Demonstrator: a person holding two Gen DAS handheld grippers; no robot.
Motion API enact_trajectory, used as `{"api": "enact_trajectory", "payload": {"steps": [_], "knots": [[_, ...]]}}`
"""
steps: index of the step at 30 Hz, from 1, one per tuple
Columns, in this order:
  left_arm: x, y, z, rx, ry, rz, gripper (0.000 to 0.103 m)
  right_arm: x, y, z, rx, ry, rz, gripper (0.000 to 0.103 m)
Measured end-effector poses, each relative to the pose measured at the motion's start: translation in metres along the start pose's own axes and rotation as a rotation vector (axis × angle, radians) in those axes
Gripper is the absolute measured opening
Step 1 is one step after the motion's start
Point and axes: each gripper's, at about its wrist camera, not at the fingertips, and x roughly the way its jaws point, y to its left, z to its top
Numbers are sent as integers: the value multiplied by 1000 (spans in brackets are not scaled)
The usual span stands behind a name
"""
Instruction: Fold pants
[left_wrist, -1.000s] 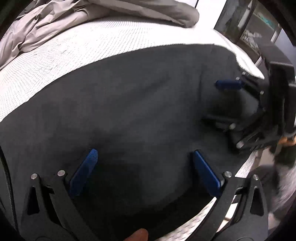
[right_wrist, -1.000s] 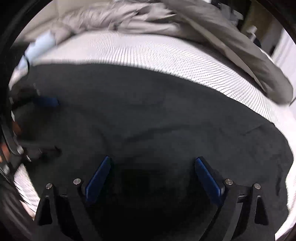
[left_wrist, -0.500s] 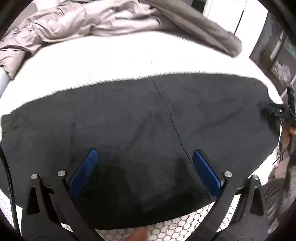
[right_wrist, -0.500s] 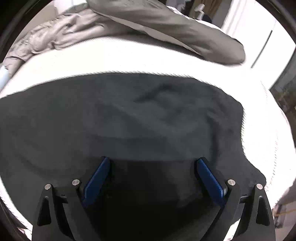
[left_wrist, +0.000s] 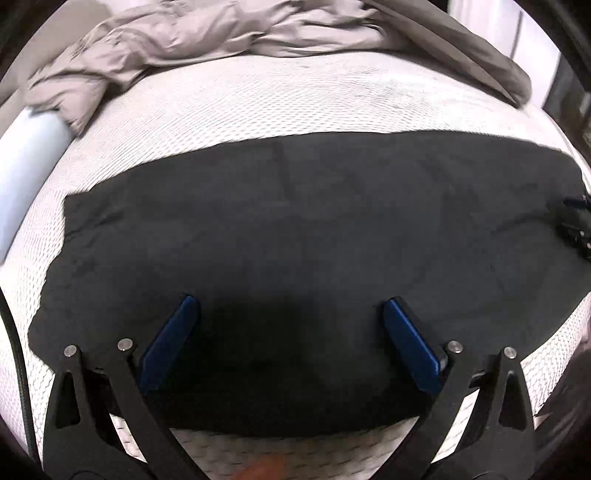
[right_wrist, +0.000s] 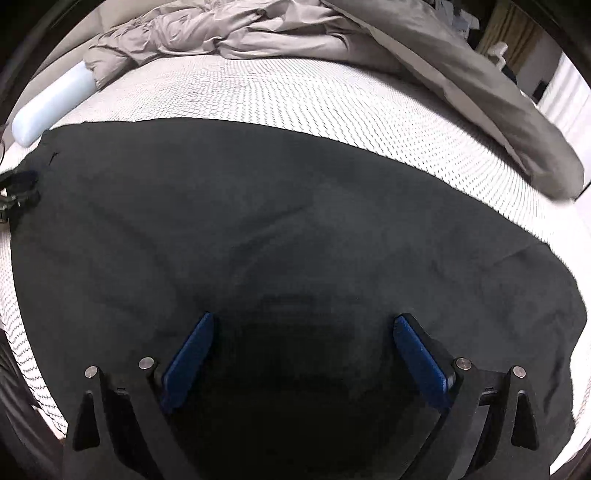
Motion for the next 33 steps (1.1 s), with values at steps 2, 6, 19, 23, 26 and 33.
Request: {"api": "enact_trajectory", "payload": {"steps": [2,6,19,23,26,33], "knots": [[-2,19,-4,-43,-6,4,98,-6,8,-6,-5,1,-7,99],[-23,45,-11,-107,-36,-75,69,-16,24,-7,-10,8,-25,100],[-45,69,-20,-196,-110,-209,62,-14,24,-7,-13,4,-25,100],[-34,87,-19,-297,-98,-169,60,-15,26,-8,-13,3,-25,100],[-19,89,-17,-287,-55,-8,20,-14,25,-7,-13,4,-27,100],[-21,121,-22,-424,-80,18,14,-11,24,-6,-12,2,-27,100]]}}
